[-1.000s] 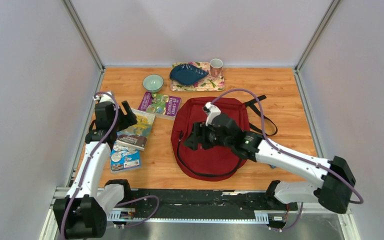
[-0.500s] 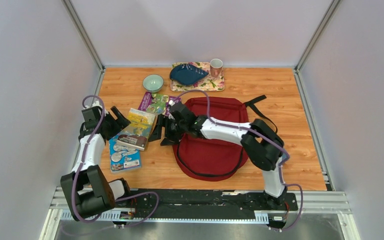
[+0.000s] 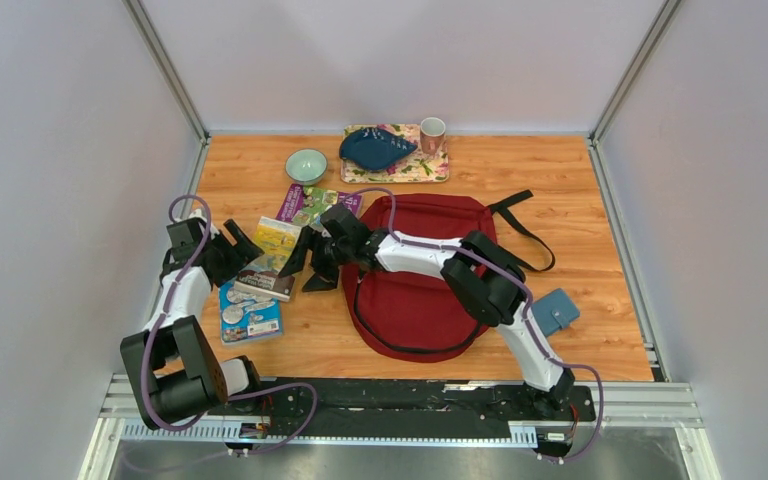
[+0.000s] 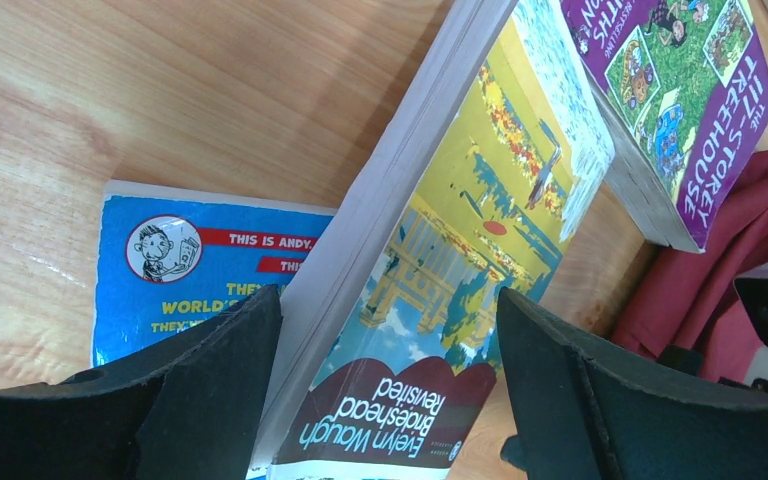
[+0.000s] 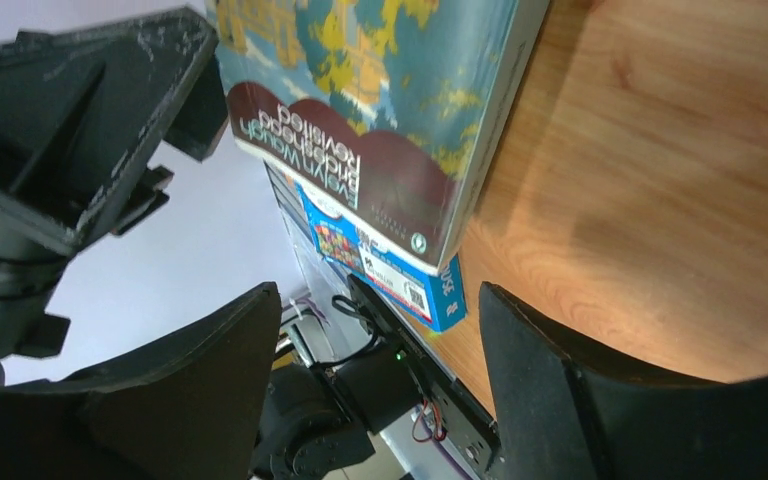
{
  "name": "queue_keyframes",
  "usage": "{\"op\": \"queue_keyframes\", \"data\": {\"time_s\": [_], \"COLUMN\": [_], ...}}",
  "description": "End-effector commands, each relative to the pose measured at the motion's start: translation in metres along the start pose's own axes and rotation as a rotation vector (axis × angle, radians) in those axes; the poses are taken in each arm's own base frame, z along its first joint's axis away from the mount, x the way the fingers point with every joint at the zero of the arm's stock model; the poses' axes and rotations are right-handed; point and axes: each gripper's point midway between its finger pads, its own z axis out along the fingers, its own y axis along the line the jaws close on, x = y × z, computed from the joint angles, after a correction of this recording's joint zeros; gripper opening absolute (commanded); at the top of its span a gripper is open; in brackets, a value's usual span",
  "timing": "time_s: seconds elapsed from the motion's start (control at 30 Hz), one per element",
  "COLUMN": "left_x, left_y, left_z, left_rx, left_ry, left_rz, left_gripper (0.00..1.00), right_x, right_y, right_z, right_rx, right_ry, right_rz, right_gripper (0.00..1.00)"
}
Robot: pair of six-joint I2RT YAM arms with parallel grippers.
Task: Pack the student bag
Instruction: Pick up the book from the center of the board.
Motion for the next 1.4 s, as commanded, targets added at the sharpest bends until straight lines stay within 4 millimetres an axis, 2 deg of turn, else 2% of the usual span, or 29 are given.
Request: {"op": "queue_keyframes", "data": {"time_s": [0.0, 0.17, 0.33, 0.5, 0.77, 0.87, 0.9, 0.93, 0.97, 1.07, 1.13, 1.17, 1.37], "left_x": [0.012, 0.02, 0.028, 0.043, 0.056, 0.059, 0.06, 0.06, 0.062, 0.061, 0.061, 0.06, 0.064], "left_y": [0.001, 0.004, 0.003, 0.003, 0.004, 0.003, 0.003, 0.003, 0.004, 0.006, 0.007, 0.006, 0.008], "left_z": [0.001, 0.001, -0.001, -0.001, -0.002, -0.002, -0.002, -0.001, -0.001, -0.001, -0.001, -0.001, -0.002], "left_rx": [0.02, 0.019, 0.033, 0.05, 0.063, 0.071, 0.073, 0.071, 0.067, 0.057, 0.05, 0.053, 0.042], "left_ry": [0.037, 0.063, 0.088, 0.124, 0.162, 0.181, 0.186, 0.19, 0.199, 0.194, 0.192, 0.189, 0.204], "left_rz": [0.003, 0.006, 0.003, -0.005, -0.016, -0.019, -0.021, -0.019, -0.023, -0.025, -0.031, -0.031, -0.025], "left_gripper": [0.85, 0.76, 0.64, 0.45, 0.23, 0.13, 0.04, 0.0, 0.0, 0.0, 0.0, 0.0, 0.0], "right_x": [-0.017, -0.019, -0.022, -0.022, -0.021, -0.02, -0.02, -0.017, -0.018, -0.008, -0.001, 0.004, 0.011], "right_y": [0.002, -0.021, -0.027, -0.024, -0.015, -0.001, 0.002, 0.0, 0.004, -0.022, -0.023, -0.034, -0.027], "right_z": [0.01, 0.021, 0.028, 0.037, 0.036, 0.034, 0.033, 0.031, 0.027, 0.023, 0.019, 0.02, 0.031], "right_rx": [0.005, 0.066, 0.064, 0.043, -0.011, -0.062, -0.068, -0.054, -0.049, 0.099, 0.109, 0.123, 0.07], "right_ry": [-0.034, -0.038, -0.036, -0.012, -0.005, 0.001, 0.002, 0.009, -0.004, -0.017, -0.037, -0.041, -0.041], "right_rz": [0.058, 0.109, 0.109, 0.113, 0.102, 0.073, 0.068, 0.074, 0.069, 0.121, 0.142, 0.168, 0.2], "right_gripper": [0.75, 0.75, 0.75, 0.75, 0.68, 0.66, 0.67, 0.68, 0.7, 0.72, 0.73, 0.73, 0.73]}}
